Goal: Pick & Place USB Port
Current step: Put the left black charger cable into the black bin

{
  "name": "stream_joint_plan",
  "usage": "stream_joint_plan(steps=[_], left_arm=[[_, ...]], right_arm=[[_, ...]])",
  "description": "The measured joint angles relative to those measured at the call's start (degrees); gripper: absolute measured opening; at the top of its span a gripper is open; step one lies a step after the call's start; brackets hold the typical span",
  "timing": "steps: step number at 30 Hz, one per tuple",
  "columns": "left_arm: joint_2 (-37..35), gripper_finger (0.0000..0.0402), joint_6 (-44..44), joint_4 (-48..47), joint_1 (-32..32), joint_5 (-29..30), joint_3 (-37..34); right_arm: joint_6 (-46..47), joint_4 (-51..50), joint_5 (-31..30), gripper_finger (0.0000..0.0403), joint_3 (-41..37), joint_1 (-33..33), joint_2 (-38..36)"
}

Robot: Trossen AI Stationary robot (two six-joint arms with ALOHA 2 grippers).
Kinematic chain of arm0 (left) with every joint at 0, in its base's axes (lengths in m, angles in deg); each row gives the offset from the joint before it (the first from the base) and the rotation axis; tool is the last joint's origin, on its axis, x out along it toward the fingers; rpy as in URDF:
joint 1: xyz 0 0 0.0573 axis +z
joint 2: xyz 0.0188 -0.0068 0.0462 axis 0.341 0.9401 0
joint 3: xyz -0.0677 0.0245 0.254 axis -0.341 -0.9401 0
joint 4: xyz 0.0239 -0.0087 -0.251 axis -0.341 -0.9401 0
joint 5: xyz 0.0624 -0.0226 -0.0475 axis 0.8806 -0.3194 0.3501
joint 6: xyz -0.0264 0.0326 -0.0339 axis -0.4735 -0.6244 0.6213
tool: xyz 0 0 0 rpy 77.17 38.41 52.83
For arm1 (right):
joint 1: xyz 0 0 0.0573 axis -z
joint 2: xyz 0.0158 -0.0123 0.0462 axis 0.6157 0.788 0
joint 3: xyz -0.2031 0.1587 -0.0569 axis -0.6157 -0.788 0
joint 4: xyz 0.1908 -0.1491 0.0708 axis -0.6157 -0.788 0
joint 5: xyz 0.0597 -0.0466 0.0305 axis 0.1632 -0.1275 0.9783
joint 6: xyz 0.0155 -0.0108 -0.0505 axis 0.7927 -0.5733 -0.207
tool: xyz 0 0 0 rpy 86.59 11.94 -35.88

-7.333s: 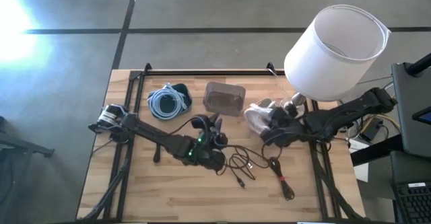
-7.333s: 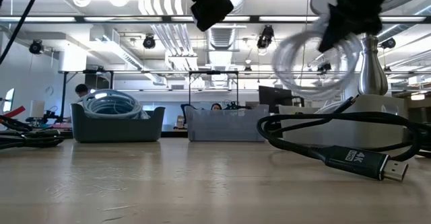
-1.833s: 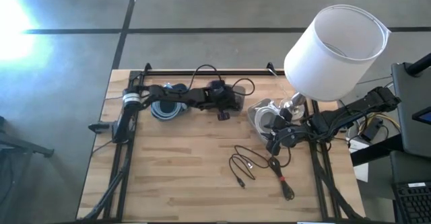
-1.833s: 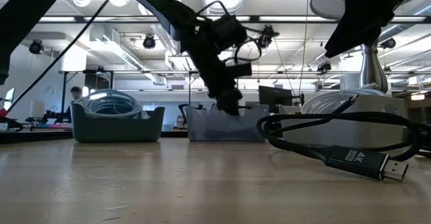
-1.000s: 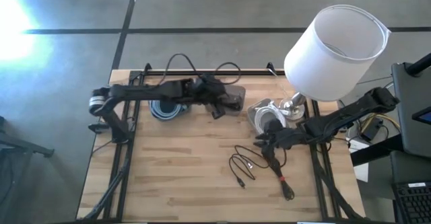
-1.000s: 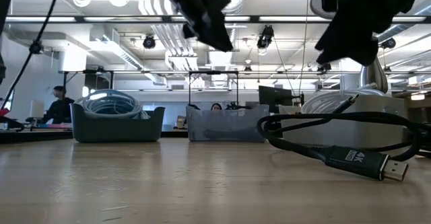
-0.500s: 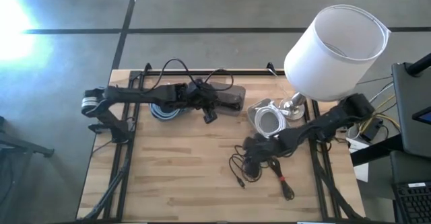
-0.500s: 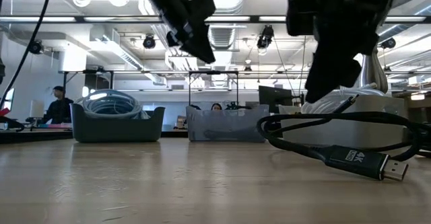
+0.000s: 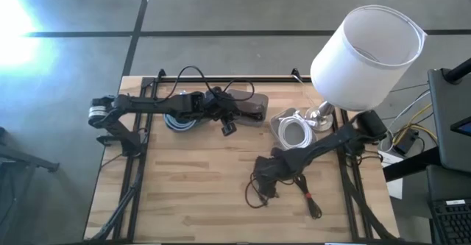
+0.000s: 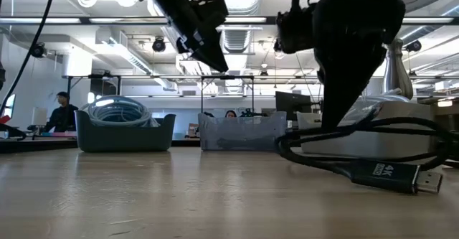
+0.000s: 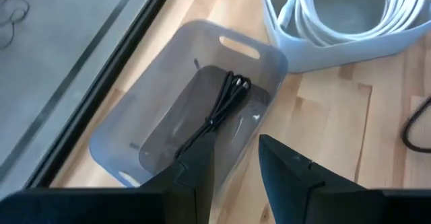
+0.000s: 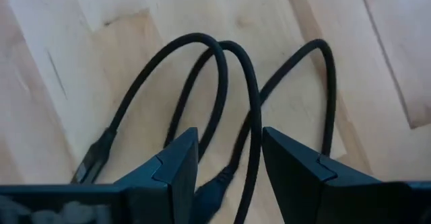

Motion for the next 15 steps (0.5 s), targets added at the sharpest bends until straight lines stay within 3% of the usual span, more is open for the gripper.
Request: stream_joint_plan(steps=[15], left_arm=[[-0.01, 0.0117, -0.86, 1.78, 0.00, -0.07, 0.01]], right_arm=[[-4.44, -0.48, -1.05, 0.0150, 3.92, 0.15, 4.97]])
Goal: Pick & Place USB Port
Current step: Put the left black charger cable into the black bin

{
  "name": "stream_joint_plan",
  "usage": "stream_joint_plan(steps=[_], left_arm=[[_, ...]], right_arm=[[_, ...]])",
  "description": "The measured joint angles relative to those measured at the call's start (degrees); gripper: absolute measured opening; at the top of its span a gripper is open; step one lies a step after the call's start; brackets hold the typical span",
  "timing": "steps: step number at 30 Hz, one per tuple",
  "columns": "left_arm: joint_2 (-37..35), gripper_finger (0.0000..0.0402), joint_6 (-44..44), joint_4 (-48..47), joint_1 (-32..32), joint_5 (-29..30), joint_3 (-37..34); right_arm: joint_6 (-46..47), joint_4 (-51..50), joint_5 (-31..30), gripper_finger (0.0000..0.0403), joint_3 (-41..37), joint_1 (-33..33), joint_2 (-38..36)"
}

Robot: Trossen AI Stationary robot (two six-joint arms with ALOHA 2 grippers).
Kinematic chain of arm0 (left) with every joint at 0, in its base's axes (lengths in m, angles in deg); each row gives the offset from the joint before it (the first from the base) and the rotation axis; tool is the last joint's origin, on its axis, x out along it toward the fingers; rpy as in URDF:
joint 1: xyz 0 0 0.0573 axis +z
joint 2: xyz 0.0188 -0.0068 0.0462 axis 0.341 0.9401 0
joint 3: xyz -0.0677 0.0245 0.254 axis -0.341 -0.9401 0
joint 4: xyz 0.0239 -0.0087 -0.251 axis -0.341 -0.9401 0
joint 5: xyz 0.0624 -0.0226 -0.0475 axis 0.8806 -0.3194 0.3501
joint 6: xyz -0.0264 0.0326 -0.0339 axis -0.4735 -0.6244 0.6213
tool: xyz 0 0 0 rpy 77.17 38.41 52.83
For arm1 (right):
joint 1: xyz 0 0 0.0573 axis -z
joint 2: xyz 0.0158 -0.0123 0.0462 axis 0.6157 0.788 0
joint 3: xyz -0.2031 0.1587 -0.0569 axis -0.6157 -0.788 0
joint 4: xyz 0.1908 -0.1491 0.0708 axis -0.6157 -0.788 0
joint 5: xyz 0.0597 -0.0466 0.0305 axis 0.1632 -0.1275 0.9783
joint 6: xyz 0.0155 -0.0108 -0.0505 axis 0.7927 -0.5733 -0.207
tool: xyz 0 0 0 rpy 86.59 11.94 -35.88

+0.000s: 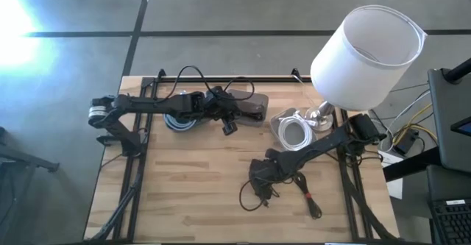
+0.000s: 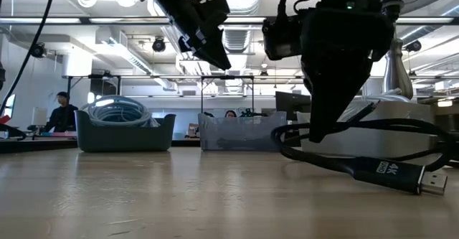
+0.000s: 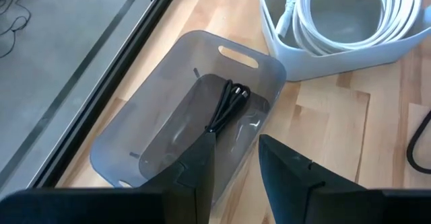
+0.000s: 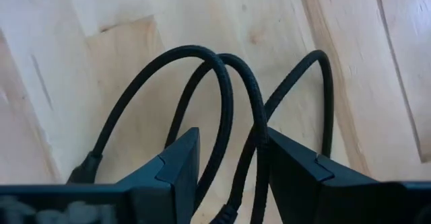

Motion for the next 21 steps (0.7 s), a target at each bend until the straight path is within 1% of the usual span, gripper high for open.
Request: stream_joint_plan(steps=[3, 6, 12, 15, 17, 21], left_arm=[[0.00, 0.0117, 0.00, 0.29, 0.00, 0.00, 0.00], [0.00, 0.0117, 0.02, 1.06, 0.00, 0.00, 0.00], [0.00, 0.0117, 0.31, 1.19, 0.00, -0.04, -0.02], [0.00, 0.0117, 0.61, 1.19, -0.01, -0.04, -0.02], [-0.01, 0.0117, 0.92, 1.16, -0.09, -0.04, -0.02], [-1.34, 0.0117, 1.00, 0.31, -0.33, -0.08, -0.02]], right_arm=[[-0.24, -0.38, 0.09, 0.0142, -0.32, -0.04, -0.16], [-0.15, -0.52, 0.15, 0.0124, -0.32, 0.00, -0.16], [-0.77, -2.04, 0.19, 0.0057, 0.41, 0.24, -0.24], [-3.76, -4.30, 0.20, 0.0022, 2.45, 0.22, -0.27], [-6.49, -5.82, 0.11, 0.0016, 4.54, 0.26, -0.27], [-12.79, -7.09, -0.79, 0.0016, 9.56, 1.15, -0.31]])
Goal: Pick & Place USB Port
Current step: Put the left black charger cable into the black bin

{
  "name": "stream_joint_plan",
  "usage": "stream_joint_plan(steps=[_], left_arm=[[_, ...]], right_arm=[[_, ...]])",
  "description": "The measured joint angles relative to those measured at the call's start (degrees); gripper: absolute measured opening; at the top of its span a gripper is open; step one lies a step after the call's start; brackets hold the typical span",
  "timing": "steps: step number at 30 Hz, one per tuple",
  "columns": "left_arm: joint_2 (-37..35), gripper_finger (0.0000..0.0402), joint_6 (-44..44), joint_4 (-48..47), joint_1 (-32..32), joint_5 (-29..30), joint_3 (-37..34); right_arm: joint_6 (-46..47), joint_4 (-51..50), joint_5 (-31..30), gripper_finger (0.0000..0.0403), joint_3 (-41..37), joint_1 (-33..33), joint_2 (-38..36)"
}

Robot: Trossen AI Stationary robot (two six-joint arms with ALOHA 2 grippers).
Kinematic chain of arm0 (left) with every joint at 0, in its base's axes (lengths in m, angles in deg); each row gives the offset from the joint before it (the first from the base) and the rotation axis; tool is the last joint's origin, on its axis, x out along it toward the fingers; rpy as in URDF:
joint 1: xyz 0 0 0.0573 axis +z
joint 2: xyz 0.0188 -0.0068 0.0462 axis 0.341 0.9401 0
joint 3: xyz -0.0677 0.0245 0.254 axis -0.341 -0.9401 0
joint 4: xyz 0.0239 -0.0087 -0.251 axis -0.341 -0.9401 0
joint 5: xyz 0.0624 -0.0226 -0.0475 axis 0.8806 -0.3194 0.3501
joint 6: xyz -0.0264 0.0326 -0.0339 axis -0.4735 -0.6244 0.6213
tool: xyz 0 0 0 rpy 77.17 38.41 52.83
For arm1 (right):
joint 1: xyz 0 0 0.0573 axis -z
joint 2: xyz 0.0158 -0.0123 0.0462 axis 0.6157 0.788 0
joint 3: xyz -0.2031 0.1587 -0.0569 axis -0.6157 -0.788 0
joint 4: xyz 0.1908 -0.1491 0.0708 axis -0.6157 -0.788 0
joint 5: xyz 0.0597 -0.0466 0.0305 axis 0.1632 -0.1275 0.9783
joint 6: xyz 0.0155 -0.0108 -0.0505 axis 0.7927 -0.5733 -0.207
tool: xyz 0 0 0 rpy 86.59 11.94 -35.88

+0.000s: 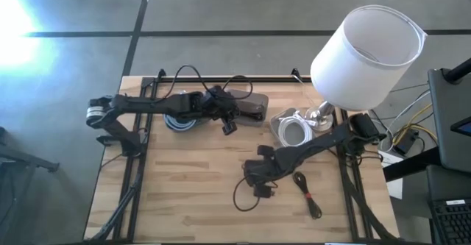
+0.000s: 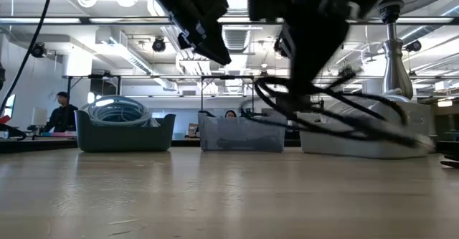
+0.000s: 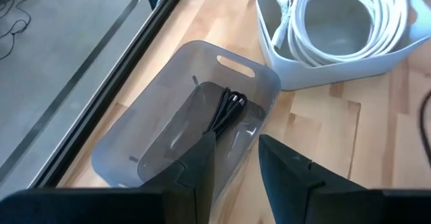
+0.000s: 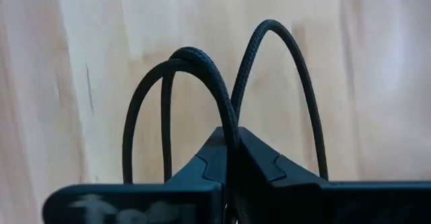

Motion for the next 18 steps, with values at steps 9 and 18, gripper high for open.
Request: stream_joint_plan(steps=[9, 18], left_arm=[[-10.57, 0.0117, 1.26, -7.26, -2.64, 0.04, -0.02], [-18.04, 0.0117, 4.51, -15.86, -6.37, 0.10, -0.09]], right_arm=[[-21.95, -0.58, -12.46, 0.0015, 8.63, 5.13, -0.02], [-34.05, 8.61, -32.95, 0.0014, 10.88, 15.63, -0.07]])
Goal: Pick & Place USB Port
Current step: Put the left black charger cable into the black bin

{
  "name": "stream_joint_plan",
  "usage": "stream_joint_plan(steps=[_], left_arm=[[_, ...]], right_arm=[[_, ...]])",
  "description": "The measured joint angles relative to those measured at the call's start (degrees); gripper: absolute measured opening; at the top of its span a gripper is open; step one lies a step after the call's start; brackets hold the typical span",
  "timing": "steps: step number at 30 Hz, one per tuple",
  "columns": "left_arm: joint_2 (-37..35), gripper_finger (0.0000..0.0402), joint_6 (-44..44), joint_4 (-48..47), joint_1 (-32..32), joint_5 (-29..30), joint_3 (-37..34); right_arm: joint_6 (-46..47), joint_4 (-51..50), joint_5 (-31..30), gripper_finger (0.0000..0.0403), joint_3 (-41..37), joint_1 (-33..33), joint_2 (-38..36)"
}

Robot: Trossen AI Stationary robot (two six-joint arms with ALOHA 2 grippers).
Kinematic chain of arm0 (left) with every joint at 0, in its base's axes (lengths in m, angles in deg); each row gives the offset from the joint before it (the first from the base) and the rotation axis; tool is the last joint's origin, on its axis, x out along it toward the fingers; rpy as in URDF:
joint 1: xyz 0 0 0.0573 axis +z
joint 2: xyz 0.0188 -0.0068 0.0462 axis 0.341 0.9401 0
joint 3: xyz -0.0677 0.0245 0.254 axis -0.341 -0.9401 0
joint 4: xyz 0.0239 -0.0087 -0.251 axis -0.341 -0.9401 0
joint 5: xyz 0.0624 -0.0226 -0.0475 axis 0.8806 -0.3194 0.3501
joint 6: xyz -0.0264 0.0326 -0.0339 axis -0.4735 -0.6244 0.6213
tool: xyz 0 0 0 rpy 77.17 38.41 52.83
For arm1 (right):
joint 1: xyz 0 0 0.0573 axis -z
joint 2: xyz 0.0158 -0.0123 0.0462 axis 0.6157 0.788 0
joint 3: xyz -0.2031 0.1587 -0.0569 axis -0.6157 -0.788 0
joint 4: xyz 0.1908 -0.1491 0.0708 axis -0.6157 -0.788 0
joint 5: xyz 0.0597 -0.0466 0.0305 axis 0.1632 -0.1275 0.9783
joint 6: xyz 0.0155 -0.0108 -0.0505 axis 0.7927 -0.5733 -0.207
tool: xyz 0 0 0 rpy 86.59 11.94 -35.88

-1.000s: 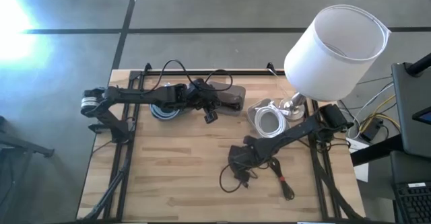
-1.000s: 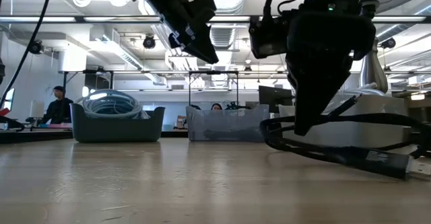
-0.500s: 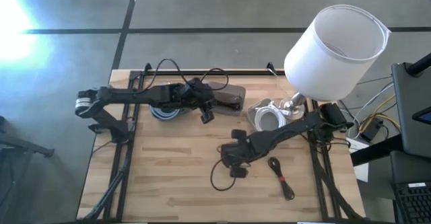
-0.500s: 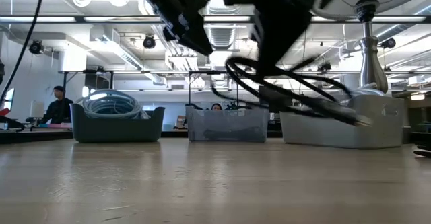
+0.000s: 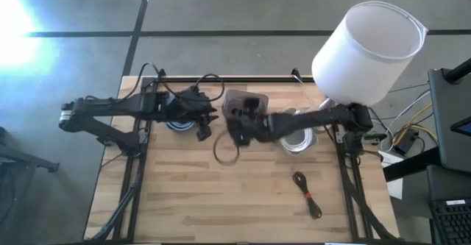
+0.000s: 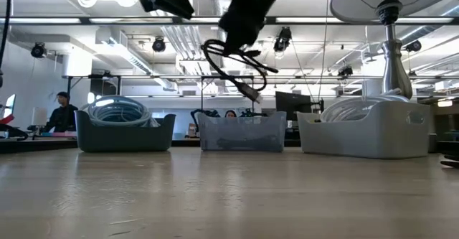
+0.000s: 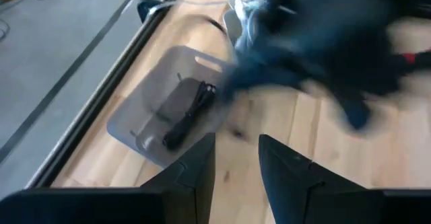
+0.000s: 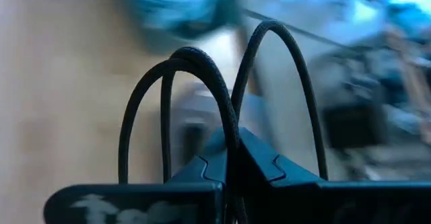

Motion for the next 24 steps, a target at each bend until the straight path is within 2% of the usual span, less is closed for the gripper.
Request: stream_joint_plan(steps=[3, 6, 11, 14, 20, 24], left_arm=[[-0.25, 0.0116, 0.75, -1.10, -1.41, 0.06, -0.07], [-0.04, 0.0117, 0.79, -0.99, -2.60, 0.94, -0.53], [0.09, 0.0117, 1.29, 0.23, -3.33, 3.13, -2.76], [-0.04, 0.0117, 1.31, 0.44, -3.33, 3.13, -4.77], [-0.10, 0.0117, 1.79, 0.58, -3.33, 3.11, -8.06], [-0.10, 0.0117, 2.58, 0.55, -3.38, 3.03, -9.35]], right_arm=[[-1.94, 1.96, -2.72, 0.0014, -0.08, 4.24, 0.33], [-1.66, 2.22, -2.76, 0.0014, -0.12, 7.99, 0.91], [7.08, 2.06, -0.19, 0.0013, -0.23, 11.81, 4.14], [8.57, 2.39, 1.50, 0.0013, -0.25, 11.91, 6.88], [12.08, 2.18, -0.53, 0.0013, -0.28, 11.08, 11.63], [10.66, 2.13, -0.86, 0.0020, -0.28, 10.53, 12.73]])
